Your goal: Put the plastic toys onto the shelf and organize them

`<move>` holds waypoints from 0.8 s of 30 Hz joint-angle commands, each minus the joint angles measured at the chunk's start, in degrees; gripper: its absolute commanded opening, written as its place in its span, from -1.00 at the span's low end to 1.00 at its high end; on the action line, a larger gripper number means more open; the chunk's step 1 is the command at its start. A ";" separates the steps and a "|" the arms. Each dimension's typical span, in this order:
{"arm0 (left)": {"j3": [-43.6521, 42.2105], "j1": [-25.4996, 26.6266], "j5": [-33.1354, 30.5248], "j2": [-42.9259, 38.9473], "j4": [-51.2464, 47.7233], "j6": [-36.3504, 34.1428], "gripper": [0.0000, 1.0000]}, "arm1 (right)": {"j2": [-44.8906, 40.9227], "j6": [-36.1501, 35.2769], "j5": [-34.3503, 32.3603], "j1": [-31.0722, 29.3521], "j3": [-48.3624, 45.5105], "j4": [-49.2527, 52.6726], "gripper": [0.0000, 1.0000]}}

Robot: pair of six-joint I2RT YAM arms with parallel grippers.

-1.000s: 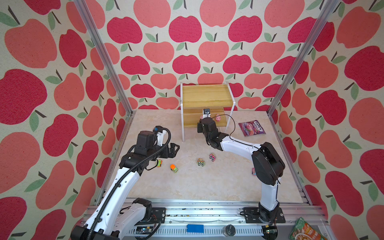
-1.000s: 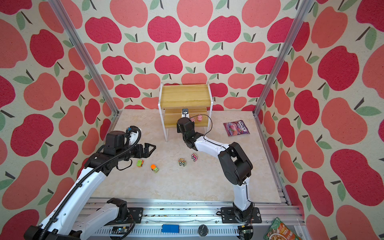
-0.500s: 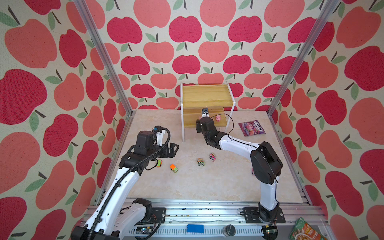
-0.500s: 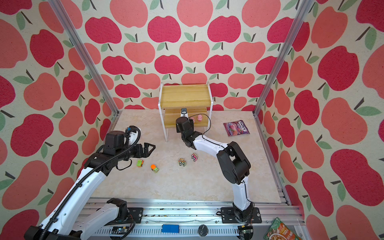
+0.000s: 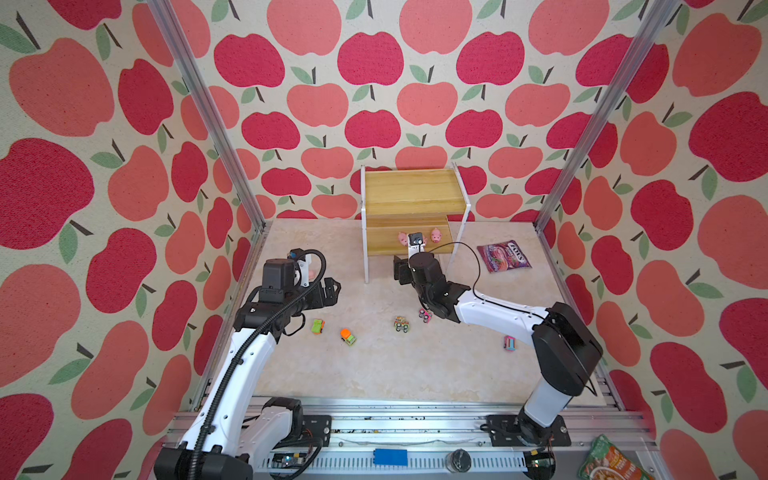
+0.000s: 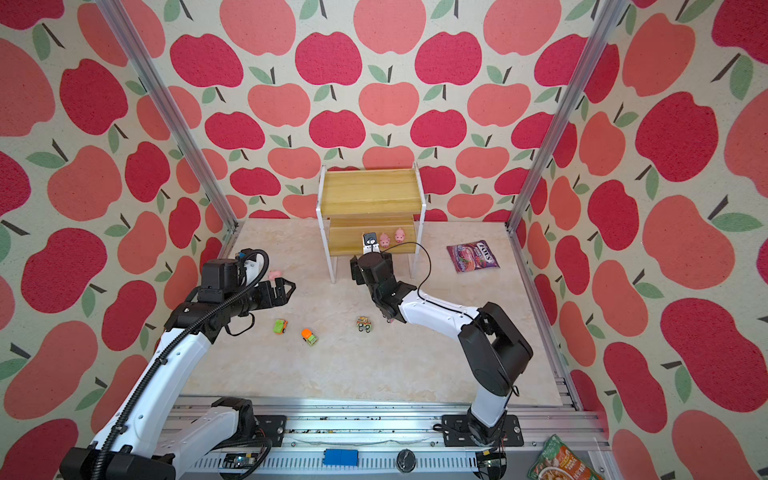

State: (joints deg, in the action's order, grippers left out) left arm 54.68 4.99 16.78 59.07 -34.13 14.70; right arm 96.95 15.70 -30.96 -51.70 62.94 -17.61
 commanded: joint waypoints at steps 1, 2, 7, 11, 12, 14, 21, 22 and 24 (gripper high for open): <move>0.61 -2.28 -5.30 2.96 -2.14 2.43 0.98 | -4.33 0.15 0.68 -3.58 -6.61 -3.80 0.60; 0.98 -3.25 -5.49 5.11 -2.38 3.03 0.98 | -5.17 0.31 1.11 -4.54 -8.34 -4.23 0.60; 4.30 -6.97 -10.75 13.20 -4.08 7.12 0.99 | -7.43 0.31 7.54 -8.93 -16.11 -5.81 0.62; 10.47 -7.18 -14.07 21.79 -7.34 8.05 1.00 | -8.17 -1.76 13.53 -10.20 -21.53 -8.42 0.65; 12.39 -7.88 -14.12 24.33 -8.01 8.95 1.00 | -8.10 -2.67 15.55 -10.25 -22.66 -9.19 0.65; 15.30 -8.54 -14.31 28.92 -7.46 10.33 0.99 | -7.89 -4.88 17.36 -10.88 -24.38 -9.83 0.65; 32.62 -10.35 -14.65 50.04 -10.83 12.78 0.99 | -9.40 -8.39 20.09 -11.14 -27.26 -11.09 0.67; 34.72 -10.36 -14.92 52.61 -10.89 13.01 0.99 | -9.40 -8.65 20.71 -11.17 -27.25 -10.89 0.67; 38.35 -10.48 -14.93 56.99 -10.97 13.66 0.99 | -9.31 -8.89 21.49 -11.15 -27.18 -10.68 0.67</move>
State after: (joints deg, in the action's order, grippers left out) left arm 88.86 -5.26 3.20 112.07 -41.58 26.35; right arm 89.14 8.97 -12.16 -62.59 35.97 -26.55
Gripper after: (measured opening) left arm 0.994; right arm 0.834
